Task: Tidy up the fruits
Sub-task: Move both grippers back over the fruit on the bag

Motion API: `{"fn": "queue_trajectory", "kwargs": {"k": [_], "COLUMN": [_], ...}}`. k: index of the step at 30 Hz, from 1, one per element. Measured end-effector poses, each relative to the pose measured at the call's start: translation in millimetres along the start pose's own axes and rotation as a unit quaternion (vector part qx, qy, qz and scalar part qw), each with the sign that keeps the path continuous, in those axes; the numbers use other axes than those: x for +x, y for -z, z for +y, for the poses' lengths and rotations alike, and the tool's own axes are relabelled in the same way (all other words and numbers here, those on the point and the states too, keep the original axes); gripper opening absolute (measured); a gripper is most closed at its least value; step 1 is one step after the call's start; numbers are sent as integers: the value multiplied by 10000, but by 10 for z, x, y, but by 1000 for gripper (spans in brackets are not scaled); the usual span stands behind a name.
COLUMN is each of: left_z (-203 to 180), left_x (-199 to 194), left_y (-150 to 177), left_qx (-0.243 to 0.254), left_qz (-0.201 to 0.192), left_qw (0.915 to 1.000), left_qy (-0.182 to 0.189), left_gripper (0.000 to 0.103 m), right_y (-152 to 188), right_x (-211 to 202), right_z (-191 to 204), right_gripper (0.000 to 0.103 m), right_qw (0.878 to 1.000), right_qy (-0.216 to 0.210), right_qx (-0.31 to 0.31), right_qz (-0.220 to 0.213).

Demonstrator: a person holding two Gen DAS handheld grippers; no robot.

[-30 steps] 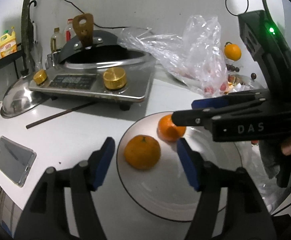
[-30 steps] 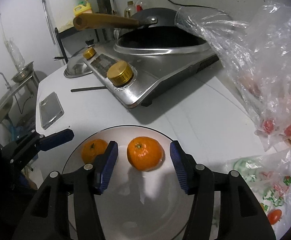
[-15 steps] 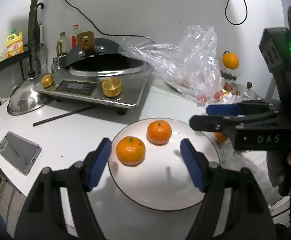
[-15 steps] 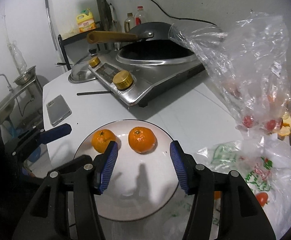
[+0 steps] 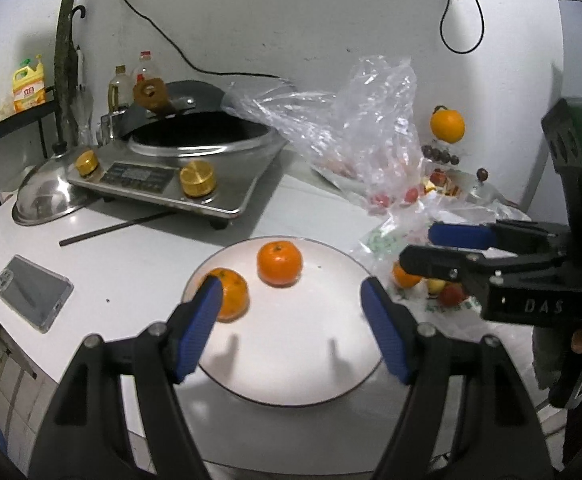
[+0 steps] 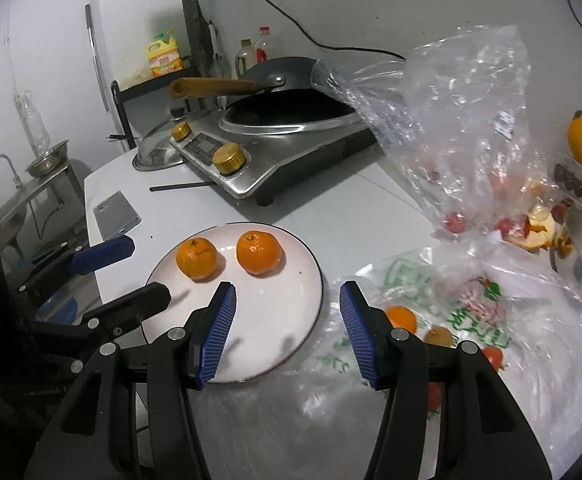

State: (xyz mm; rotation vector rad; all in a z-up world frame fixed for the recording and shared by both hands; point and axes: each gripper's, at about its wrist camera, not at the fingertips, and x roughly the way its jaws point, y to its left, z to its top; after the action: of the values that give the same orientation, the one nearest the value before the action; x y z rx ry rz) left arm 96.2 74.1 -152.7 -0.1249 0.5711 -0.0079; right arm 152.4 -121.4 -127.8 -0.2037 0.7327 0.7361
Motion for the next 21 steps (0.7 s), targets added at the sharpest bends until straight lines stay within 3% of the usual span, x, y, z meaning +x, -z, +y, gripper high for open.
{"fn": "queue_trajectory", "kwargs": {"k": [4, 7, 21], "left_z": [-124, -213, -686], "left_x": [-35, -53, -106], "left_y": [-2, -6, -42], "left_qx": [63, 57, 361], "left_qz": [-6, -5, 23], "left_qw": [10000, 9999, 9991], "left_qy": [40, 113, 215], "left_gripper": [74, 81, 81], "right_y": [76, 135, 406], "right_x": [-121, -204, -570], "right_z": [-60, -115, -467], "right_gripper": [57, 57, 57], "right_qw": [10000, 9999, 9992], "right_qy": [61, 76, 216], "right_qx": [3, 42, 226], "right_qz": [-40, -68, -263]}}
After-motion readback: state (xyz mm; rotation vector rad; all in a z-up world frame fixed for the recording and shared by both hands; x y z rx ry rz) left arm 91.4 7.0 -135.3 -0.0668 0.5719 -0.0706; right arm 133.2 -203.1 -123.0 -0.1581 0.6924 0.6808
